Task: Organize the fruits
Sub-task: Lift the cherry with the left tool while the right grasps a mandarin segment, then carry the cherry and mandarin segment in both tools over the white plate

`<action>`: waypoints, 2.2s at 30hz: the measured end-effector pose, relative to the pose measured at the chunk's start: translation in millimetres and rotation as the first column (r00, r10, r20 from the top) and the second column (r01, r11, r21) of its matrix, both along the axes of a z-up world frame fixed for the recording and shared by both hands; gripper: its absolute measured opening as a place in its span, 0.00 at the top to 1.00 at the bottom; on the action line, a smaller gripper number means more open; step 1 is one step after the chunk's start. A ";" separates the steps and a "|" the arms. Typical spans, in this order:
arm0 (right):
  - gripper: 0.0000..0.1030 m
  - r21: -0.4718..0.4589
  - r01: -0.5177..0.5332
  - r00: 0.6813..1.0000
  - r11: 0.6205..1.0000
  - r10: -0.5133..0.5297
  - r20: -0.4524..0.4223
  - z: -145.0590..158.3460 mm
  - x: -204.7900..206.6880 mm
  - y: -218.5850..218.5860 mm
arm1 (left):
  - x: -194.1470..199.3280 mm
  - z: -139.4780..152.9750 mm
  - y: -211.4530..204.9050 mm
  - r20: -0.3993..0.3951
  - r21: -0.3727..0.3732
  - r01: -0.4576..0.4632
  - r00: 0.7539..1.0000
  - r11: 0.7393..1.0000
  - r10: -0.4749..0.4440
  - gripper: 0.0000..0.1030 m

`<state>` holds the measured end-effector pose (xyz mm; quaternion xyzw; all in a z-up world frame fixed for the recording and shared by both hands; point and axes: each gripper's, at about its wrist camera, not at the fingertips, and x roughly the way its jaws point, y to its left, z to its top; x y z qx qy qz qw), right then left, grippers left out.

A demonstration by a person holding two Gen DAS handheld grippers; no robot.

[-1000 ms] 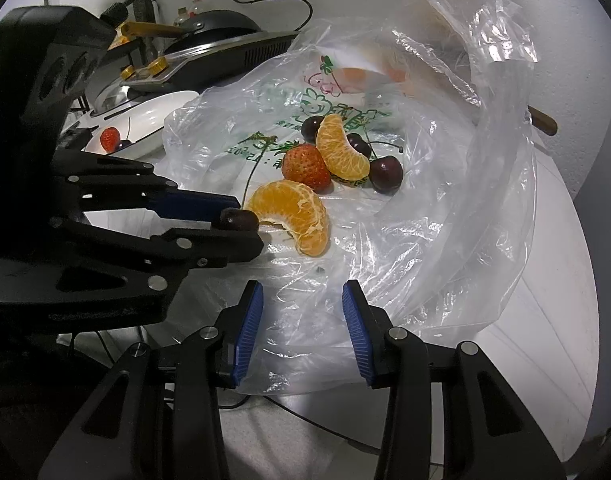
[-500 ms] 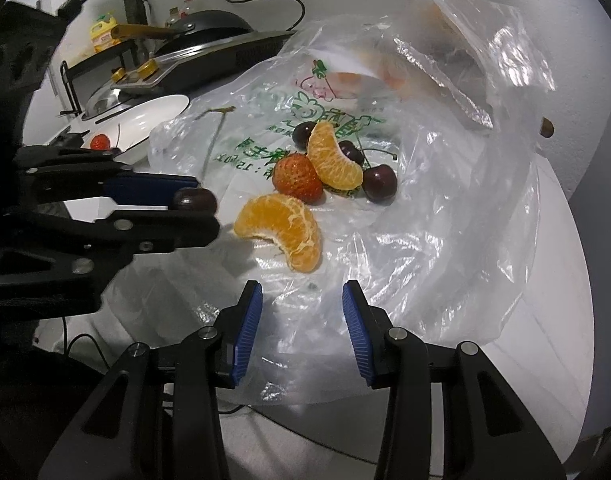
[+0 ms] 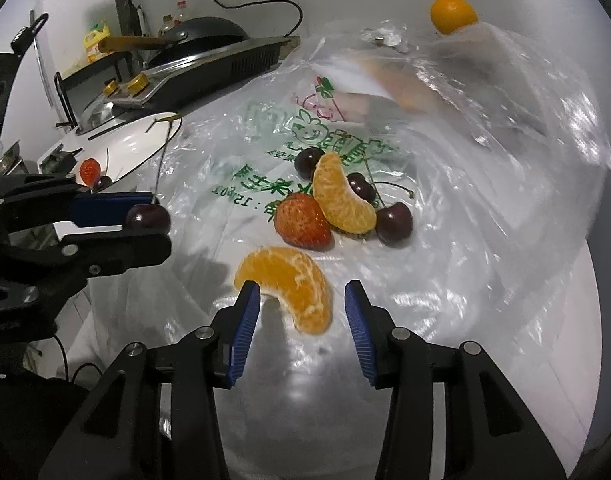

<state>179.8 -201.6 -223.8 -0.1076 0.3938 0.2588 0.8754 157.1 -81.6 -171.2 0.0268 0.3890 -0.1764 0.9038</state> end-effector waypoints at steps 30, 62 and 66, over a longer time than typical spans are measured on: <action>0.73 0.026 0.000 0.998 1.000 -0.002 0.062 16.8 -5.1 18.9 | -7.5 18.2 30.6 0.050 -0.015 -0.003 0.999 1.000 0.004 0.70; 0.73 0.018 -0.094 0.980 0.995 0.089 0.176 68.3 -15.5 111.3 | -31.5 35.3 132.8 0.124 -0.038 -0.140 0.982 0.989 0.143 0.70; 0.73 0.016 -0.112 0.980 0.994 0.108 0.169 66.6 -13.6 124.4 | -29.9 32.3 147.0 0.121 -0.042 -0.157 0.980 0.987 0.161 0.70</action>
